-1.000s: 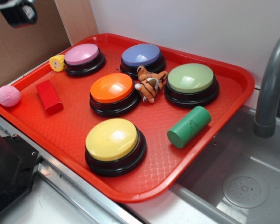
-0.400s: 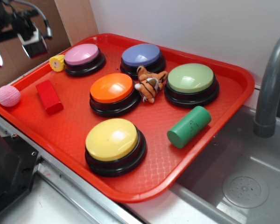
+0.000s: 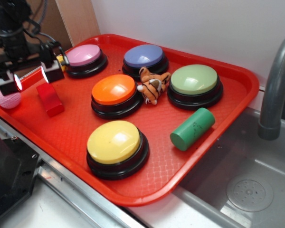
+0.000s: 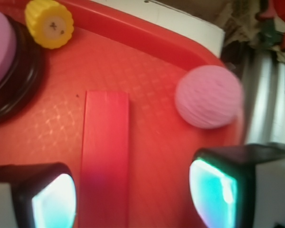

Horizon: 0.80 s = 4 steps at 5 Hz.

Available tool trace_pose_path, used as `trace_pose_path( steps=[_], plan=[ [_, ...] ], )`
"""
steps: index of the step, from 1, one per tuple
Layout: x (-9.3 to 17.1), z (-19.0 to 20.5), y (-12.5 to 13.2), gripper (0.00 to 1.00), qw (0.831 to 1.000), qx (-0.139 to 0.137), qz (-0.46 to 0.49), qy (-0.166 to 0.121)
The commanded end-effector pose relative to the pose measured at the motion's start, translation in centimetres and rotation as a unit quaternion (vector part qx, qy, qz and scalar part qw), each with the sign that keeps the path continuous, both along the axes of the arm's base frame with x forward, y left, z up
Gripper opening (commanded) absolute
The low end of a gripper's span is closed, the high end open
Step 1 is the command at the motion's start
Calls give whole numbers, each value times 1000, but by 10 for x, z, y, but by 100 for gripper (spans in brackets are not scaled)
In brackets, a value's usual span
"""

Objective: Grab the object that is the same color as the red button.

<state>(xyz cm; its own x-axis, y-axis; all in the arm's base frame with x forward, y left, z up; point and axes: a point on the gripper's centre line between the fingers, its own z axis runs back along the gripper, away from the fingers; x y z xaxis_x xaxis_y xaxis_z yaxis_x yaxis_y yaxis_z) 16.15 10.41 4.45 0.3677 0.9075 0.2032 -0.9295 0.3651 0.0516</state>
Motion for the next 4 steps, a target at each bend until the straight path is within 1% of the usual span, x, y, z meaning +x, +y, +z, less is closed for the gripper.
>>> trace_pose_path(
  steps=[1, 2, 3, 4],
  plan=[
    [9, -26, 2, 100, 997, -68, -7, -47],
    [13, -28, -2, 100, 992, -97, -28, -82],
    [12, -28, -4, 100, 993, -78, -23, -84],
    [13, -20, -10, 0, 994, -59, -49, -77]
  ],
)
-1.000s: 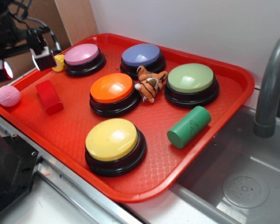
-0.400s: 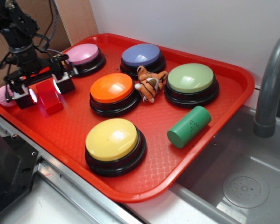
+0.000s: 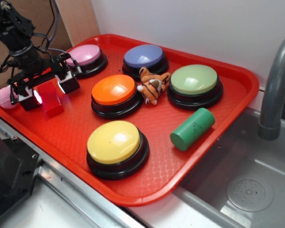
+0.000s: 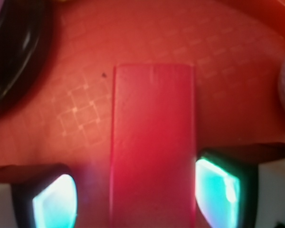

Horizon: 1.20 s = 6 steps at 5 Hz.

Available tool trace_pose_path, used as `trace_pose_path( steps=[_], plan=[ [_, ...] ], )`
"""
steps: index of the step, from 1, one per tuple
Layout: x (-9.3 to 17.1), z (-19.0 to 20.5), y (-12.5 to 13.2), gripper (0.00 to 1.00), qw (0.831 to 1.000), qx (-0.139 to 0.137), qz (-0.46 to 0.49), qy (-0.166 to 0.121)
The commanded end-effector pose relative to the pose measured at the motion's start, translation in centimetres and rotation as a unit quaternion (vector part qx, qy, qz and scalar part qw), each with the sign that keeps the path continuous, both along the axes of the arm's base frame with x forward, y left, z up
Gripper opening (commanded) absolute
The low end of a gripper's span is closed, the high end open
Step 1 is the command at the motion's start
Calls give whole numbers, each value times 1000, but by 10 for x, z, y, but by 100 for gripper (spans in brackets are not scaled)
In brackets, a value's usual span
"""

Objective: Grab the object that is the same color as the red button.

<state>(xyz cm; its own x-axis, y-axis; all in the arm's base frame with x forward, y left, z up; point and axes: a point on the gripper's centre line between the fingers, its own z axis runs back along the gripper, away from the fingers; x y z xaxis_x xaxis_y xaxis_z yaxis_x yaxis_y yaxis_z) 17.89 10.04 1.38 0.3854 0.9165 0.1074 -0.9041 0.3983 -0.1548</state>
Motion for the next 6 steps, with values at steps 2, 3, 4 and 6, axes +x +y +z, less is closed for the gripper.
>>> trace_pose_path(
  steps=[2, 3, 4, 6],
  plan=[
    [8, 63, -24, 0, 992, 59, -104, -34],
    [16, 111, -59, 0, 971, 56, -228, -37],
    [15, 149, -94, 0, 937, 29, -347, -34],
    [-12, 178, -133, 0, 862, -5, -506, -33]
  ],
)
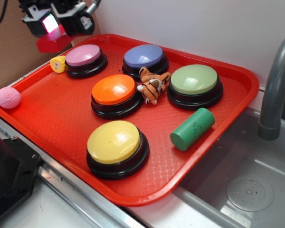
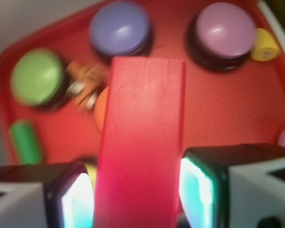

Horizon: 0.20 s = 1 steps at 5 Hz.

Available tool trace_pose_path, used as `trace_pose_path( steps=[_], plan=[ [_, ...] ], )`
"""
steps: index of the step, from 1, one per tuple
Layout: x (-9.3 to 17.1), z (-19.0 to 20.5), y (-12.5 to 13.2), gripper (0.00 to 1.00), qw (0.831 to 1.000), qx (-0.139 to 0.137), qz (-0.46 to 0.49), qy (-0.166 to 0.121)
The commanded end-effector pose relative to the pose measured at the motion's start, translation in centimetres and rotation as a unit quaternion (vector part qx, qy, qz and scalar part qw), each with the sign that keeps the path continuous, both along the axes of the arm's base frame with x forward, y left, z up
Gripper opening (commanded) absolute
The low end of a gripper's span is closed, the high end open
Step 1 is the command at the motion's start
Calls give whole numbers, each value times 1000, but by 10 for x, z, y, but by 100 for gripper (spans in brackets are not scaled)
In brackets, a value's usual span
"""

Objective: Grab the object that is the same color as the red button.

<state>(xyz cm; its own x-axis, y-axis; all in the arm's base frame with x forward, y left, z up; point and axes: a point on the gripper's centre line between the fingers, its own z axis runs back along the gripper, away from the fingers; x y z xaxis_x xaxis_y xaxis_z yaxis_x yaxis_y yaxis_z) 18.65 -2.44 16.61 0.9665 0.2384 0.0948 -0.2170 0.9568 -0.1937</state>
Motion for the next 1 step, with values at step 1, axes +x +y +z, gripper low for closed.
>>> trace_pose_path(
  steps=[1],
  plan=[
    [-26, 27, -1, 0, 998, -14, -49, -32]
  ],
)
